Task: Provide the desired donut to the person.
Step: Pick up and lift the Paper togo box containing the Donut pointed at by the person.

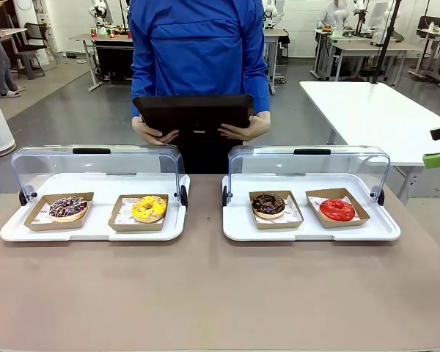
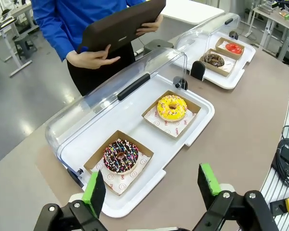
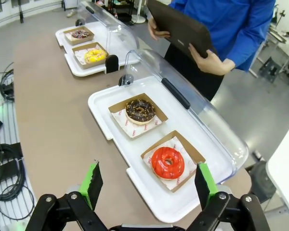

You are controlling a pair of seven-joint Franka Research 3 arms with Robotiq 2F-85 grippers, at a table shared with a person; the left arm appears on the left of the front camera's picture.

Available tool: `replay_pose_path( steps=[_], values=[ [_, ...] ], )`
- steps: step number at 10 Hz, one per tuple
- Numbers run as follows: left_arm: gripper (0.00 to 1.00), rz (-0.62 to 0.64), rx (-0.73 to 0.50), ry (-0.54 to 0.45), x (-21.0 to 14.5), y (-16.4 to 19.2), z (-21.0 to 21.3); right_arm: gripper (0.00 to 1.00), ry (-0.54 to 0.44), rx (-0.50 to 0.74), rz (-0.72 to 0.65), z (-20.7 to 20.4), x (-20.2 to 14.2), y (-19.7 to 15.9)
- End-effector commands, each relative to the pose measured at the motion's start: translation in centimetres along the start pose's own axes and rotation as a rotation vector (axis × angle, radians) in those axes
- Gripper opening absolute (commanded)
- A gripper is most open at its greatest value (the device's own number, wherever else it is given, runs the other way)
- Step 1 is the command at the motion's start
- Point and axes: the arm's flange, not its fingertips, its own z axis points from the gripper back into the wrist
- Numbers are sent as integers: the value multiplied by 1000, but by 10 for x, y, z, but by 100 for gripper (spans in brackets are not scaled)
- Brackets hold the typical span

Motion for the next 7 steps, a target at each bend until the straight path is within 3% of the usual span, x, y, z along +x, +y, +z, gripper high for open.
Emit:
replay_pose_path(
  steps=[1,7],
  values=[
    [100,0,-2,1,0,0,0,100,-6,-5,-5,2,-1,-1],
    [100,0,-2,1,0,0,0,100,-6,-5,-5,2,-1,-1]
  ],
)
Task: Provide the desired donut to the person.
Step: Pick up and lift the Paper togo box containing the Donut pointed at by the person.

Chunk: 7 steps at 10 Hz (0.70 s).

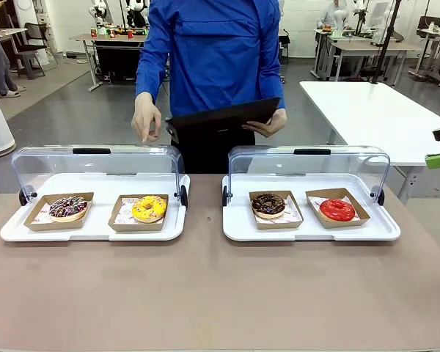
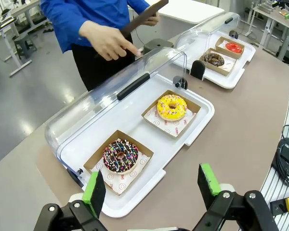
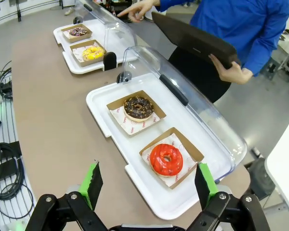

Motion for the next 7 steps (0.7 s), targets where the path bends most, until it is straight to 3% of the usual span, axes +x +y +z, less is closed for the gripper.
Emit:
replay_pose_path(
  steps=[1,7],
  values=[
    [100,2,-1,-3,-1,0,1,100,-15,9,1,-2,1,0],
    [100,2,-1,-3,-1,0,1,100,-15,9,1,-2,1,0]
  ],
)
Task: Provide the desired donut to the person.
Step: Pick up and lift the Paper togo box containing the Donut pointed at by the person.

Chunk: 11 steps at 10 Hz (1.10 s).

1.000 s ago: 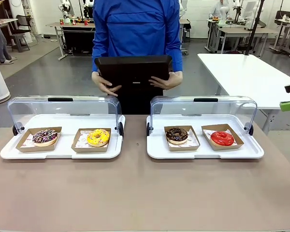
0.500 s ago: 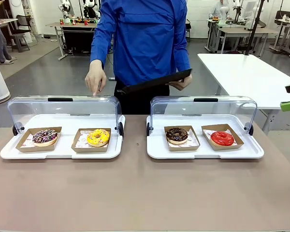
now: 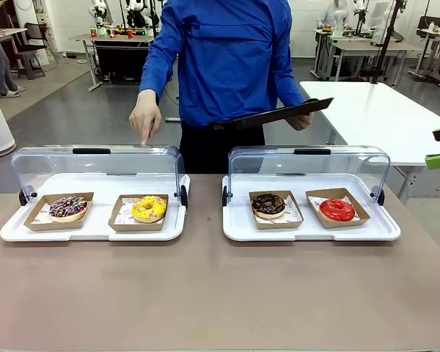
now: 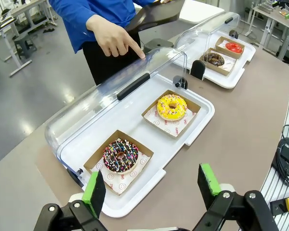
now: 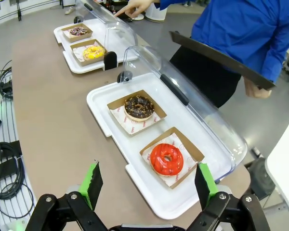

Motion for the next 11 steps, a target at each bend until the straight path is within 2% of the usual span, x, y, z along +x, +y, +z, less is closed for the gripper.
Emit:
replay_pose_path(
  steps=[1,9,10,11],
  values=[
    [100,3,-1,-4,-1,1,1,100,-18,7,-1,-2,0,-1],
    [100,0,1,0,0,0,0,100,-18,7,-1,-2,0,-1],
    [100,-113,-40,75,35,-17,-19,100,-18,7,-1,-2,0,-1],
    [100,-194,-70,202,64,-33,-47,100,-18,7,-1,-2,0,-1]
  ],
)
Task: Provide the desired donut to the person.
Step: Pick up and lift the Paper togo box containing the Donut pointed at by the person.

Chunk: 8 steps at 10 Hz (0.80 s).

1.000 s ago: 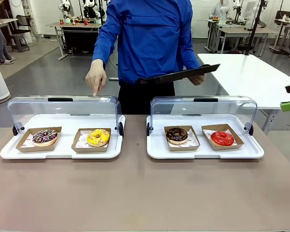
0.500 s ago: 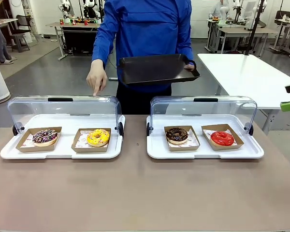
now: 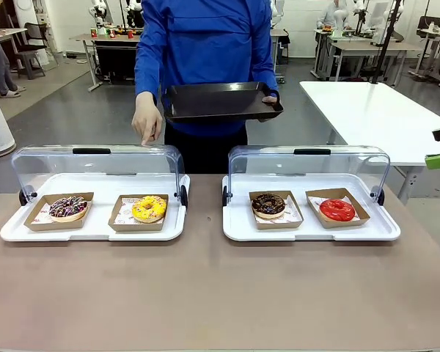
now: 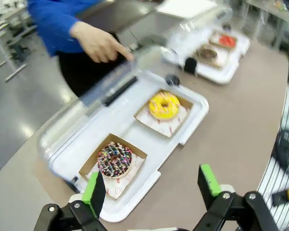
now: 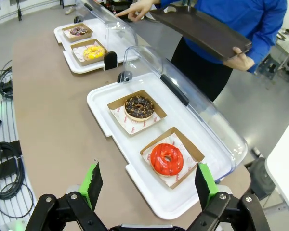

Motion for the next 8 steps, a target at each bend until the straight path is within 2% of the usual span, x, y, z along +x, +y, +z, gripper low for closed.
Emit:
replay_pose_path(
  steps=[1,3,5,6,8],
  values=[
    [100,-152,-61,253,61,-13,-55,100,-19,7,-2,-2,0,-1],
    [100,-262,-118,452,76,-27,-123,100,-19,7,-2,-2,0,-1],
    [100,-342,-129,527,66,-46,-186,100,-19,7,-2,-2,0,-1],
    [100,-372,-123,549,57,-49,-215,100,-19,7,-2,-2,0,-1],
    [100,-425,-109,504,42,-50,-257,100,-19,7,-2,-2,0,-1]
  ],
)
